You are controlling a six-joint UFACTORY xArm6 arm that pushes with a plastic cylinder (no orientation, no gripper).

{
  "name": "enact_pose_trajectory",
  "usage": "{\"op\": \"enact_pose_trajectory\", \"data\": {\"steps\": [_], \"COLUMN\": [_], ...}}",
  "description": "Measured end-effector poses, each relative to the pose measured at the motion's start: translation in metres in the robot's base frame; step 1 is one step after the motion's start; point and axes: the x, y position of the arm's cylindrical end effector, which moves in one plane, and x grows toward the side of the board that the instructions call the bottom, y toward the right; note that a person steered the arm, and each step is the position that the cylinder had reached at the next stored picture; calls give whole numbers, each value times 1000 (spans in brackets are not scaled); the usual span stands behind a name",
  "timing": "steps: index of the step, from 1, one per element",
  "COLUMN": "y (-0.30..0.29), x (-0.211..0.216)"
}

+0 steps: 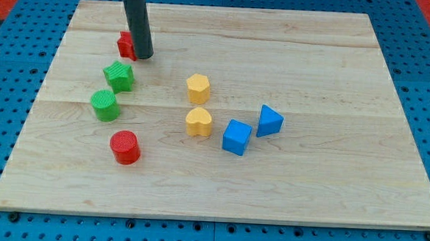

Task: Slide the triangle above the hexagon

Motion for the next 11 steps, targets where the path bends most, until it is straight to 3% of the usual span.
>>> {"op": "enact_pose_trajectory", "data": {"steps": [3, 9, 11], "y": [141, 165, 261], "x": [43, 13, 39]}}
